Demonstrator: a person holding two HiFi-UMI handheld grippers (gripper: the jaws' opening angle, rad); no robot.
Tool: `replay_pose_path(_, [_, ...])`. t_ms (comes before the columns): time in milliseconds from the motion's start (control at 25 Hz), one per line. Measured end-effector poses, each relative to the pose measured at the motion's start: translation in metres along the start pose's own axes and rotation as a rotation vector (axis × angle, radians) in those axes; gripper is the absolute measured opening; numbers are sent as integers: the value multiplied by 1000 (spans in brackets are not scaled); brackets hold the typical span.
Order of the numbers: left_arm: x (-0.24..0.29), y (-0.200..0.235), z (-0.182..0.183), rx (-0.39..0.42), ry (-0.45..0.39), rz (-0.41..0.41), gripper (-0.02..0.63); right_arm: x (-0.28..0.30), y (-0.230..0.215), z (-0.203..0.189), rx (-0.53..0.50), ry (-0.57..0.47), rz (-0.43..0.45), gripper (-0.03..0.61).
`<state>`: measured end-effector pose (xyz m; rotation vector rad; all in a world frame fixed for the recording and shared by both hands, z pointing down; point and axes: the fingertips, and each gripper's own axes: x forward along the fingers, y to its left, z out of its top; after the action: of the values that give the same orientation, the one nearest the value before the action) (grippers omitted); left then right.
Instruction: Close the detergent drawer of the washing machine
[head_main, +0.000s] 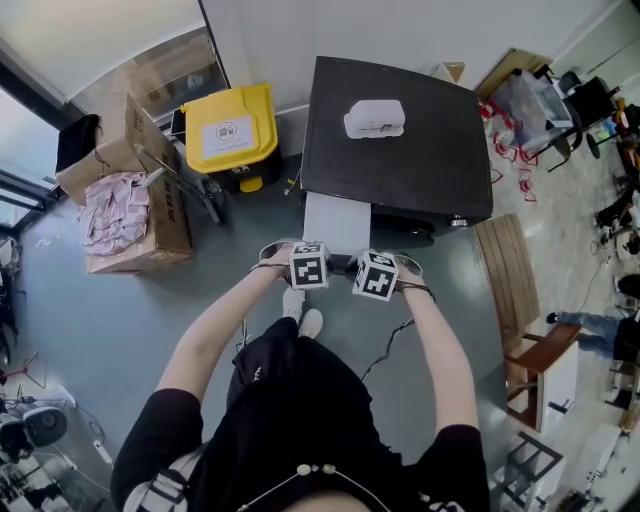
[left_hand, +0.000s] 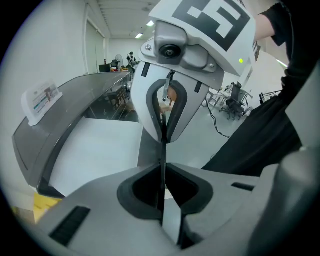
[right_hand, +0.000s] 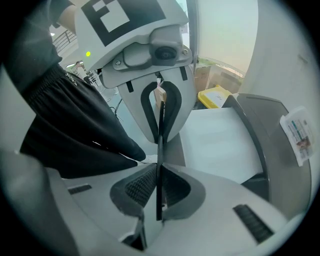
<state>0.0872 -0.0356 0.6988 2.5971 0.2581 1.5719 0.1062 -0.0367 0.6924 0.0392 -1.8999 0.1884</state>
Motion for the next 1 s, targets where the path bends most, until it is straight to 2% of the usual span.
replay_pose_path(560, [-5,-1,1,46,29,-60,29,-3,2,4,14,-6,57,32])
replay_pose_path(840, [-6,-1,0,48,11,-70,29,-3,2,2,46,-2,82,32])
replay_pose_path(1000, [-6,4,1,37,1,-57,29,-4,-4,0,62,-7,66,32])
